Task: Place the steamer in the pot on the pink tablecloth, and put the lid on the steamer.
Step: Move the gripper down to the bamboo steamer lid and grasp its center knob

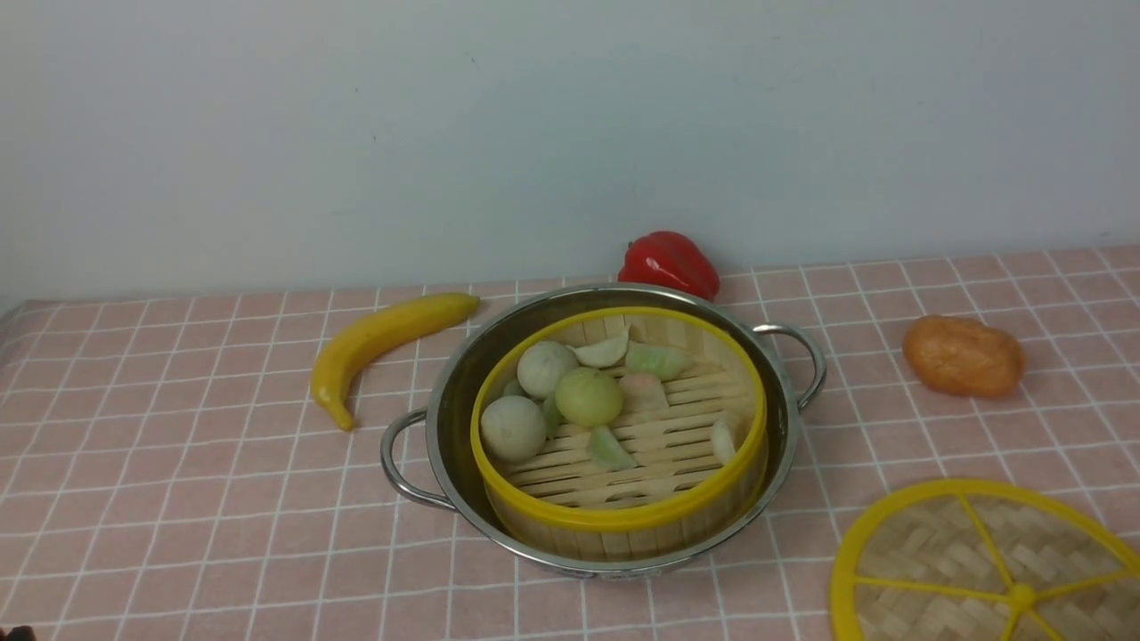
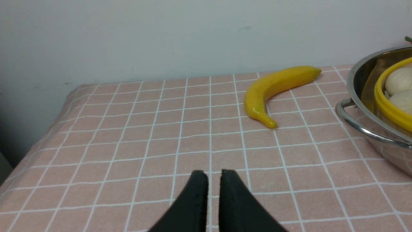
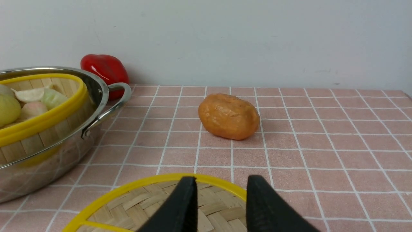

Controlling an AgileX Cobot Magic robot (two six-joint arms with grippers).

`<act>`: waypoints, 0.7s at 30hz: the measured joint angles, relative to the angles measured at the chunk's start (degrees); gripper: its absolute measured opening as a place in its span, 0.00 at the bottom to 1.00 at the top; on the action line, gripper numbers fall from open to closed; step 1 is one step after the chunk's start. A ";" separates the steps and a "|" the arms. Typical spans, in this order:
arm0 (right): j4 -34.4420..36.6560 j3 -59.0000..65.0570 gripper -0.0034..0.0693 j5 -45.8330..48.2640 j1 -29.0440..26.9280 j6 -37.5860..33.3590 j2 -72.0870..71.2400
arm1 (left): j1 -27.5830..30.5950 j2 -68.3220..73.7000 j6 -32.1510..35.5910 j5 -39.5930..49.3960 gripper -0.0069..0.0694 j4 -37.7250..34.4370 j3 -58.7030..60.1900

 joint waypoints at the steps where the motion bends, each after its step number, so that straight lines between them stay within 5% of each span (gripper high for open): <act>1: 0.00 0.00 0.38 0.00 0.00 0.00 0.00 | 0.00 0.00 0.00 0.00 0.16 0.00 0.00; 21: 3.93 0.00 0.38 -4.25 0.00 3.22 0.00 | 0.00 0.00 0.00 0.00 0.22 0.00 0.00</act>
